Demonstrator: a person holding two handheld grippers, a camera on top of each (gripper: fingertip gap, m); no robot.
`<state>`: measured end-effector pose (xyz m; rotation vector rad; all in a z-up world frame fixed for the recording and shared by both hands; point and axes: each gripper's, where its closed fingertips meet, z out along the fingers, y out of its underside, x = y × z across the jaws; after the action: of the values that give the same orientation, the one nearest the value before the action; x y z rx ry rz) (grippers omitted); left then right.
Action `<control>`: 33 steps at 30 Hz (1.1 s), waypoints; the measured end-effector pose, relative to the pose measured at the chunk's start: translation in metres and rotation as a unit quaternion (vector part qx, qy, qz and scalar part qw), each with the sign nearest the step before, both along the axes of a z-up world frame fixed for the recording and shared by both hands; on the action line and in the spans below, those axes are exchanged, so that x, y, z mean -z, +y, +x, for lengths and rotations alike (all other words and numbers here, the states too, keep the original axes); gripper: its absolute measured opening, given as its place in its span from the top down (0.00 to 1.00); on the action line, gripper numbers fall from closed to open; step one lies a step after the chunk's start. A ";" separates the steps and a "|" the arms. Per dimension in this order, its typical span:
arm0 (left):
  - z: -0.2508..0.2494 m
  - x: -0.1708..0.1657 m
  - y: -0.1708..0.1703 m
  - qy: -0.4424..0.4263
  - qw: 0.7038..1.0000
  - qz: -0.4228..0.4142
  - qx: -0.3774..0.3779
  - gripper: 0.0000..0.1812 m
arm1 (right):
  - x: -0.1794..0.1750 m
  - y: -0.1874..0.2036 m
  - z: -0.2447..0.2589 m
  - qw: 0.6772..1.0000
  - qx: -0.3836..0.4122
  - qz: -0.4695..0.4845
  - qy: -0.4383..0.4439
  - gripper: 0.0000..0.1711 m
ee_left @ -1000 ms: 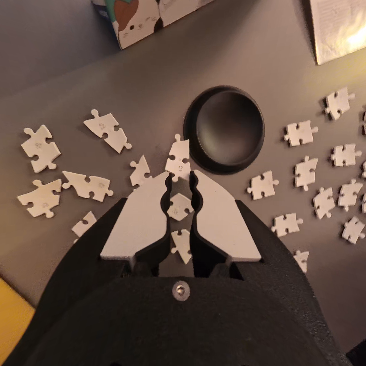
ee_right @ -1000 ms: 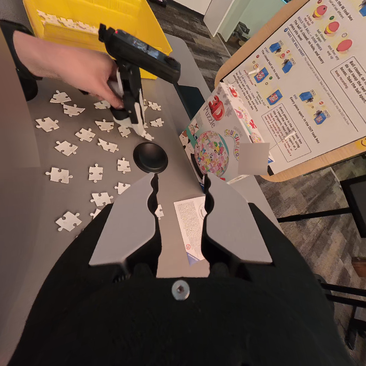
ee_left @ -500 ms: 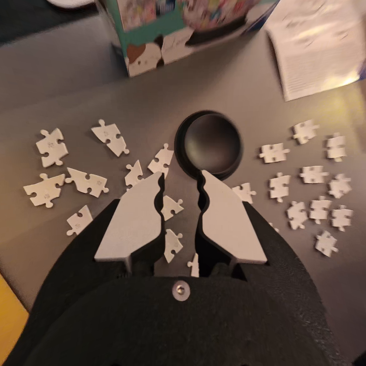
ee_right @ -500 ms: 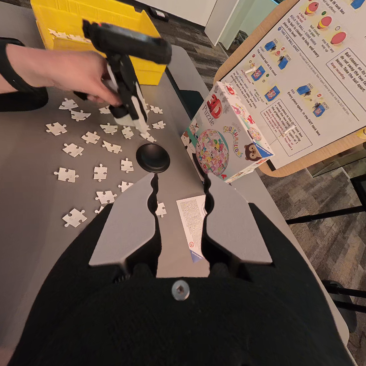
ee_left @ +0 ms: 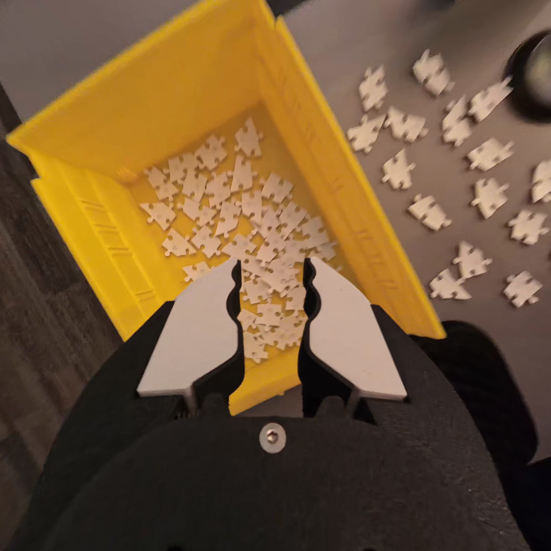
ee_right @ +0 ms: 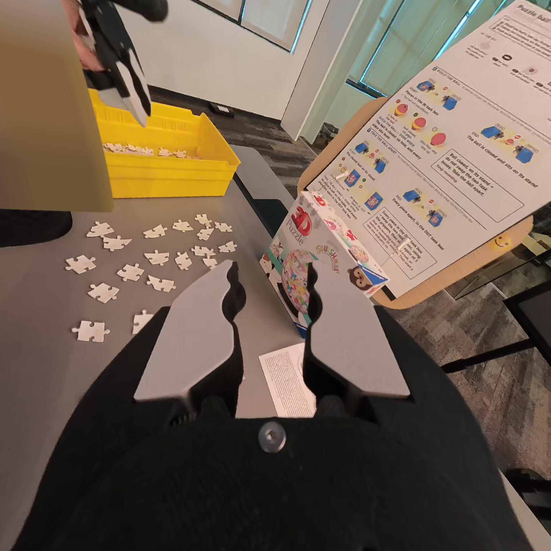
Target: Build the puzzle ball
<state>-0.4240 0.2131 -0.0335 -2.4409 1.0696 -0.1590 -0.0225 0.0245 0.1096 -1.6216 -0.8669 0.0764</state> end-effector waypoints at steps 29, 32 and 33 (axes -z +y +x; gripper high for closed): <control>-0.002 0.101 0.030 0.149 0.973 -0.079 0.156 0.72 | 0.044 0.035 -0.053 0.997 -0.056 -0.044 -0.040 0.74; 0.001 0.089 0.033 0.143 0.977 -0.055 0.151 0.73 | 0.036 0.034 -0.049 0.998 -0.047 -0.025 -0.034 0.73; 0.001 0.084 0.034 0.142 0.978 -0.043 0.148 0.73 | 0.030 0.034 -0.047 0.999 -0.042 -0.013 -0.029 0.73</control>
<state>-0.4229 0.2472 -0.1171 -2.4164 1.5812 0.0539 -0.0697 0.0581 0.0794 -1.6181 -0.9822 0.0998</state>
